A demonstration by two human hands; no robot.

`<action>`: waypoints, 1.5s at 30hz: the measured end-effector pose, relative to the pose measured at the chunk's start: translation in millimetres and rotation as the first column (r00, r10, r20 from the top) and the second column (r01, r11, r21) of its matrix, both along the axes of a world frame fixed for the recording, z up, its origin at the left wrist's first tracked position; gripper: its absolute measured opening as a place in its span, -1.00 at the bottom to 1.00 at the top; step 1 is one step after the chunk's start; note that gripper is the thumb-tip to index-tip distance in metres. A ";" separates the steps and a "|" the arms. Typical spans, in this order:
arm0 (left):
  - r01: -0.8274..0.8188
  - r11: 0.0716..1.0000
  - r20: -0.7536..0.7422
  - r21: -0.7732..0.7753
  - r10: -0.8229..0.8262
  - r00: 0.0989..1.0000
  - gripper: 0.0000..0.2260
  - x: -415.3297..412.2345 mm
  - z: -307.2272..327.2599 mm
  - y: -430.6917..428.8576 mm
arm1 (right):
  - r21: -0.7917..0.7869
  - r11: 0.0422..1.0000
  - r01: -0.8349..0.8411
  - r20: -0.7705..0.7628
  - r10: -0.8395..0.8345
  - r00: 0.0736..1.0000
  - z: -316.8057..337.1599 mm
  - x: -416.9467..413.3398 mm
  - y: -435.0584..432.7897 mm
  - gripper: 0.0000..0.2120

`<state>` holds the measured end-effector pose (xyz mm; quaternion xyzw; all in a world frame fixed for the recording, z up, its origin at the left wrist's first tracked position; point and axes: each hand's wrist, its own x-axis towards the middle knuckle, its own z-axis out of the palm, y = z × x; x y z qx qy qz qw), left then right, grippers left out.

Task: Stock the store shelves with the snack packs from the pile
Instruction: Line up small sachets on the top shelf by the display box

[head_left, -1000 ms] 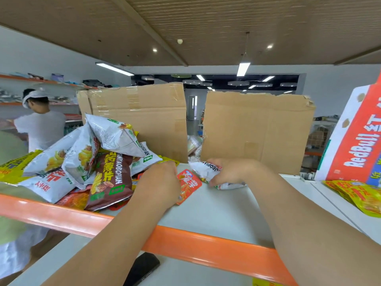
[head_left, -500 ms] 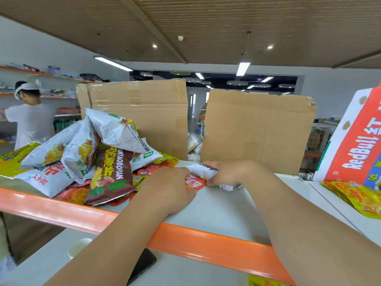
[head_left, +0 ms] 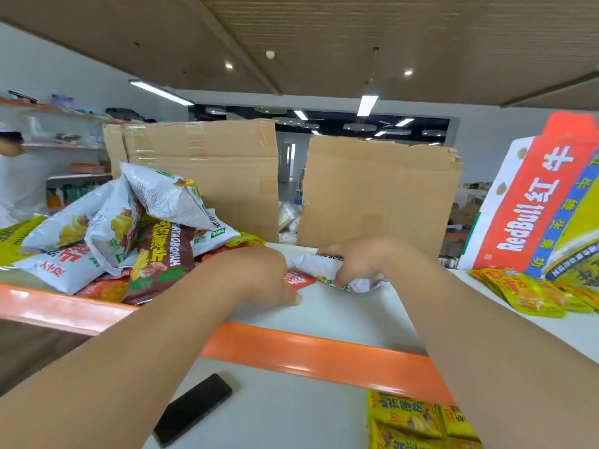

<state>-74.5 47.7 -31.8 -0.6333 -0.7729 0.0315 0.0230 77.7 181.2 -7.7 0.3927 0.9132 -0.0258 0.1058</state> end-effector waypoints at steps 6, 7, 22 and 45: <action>0.002 1.000 -0.027 -0.015 -0.002 1.000 -0.57 33.1 12.5 1.2 | -0.020 1.000 0.021 -0.254 -0.026 0.967 2.3 72.8 -3.6 -0.34; 0.007 1.000 0.035 0.006 -0.007 0.999 -0.54 39.9 12.3 4.4 | -0.002 1.000 0.020 -0.294 -0.020 0.956 3.2 86.5 -6.0 -0.34; 0.181 0.870 0.292 0.459 -0.340 0.894 -0.55 225.5 10.1 28.6 | 0.185 0.942 0.279 -0.588 -0.121 0.800 14.0 328.4 -60.4 -0.34; 0.519 0.730 0.355 0.444 -0.676 0.646 -0.51 542.5 -85.2 -2.9 | 0.120 0.785 0.607 -0.480 -0.490 0.728 -76.9 669.8 -162.3 -0.23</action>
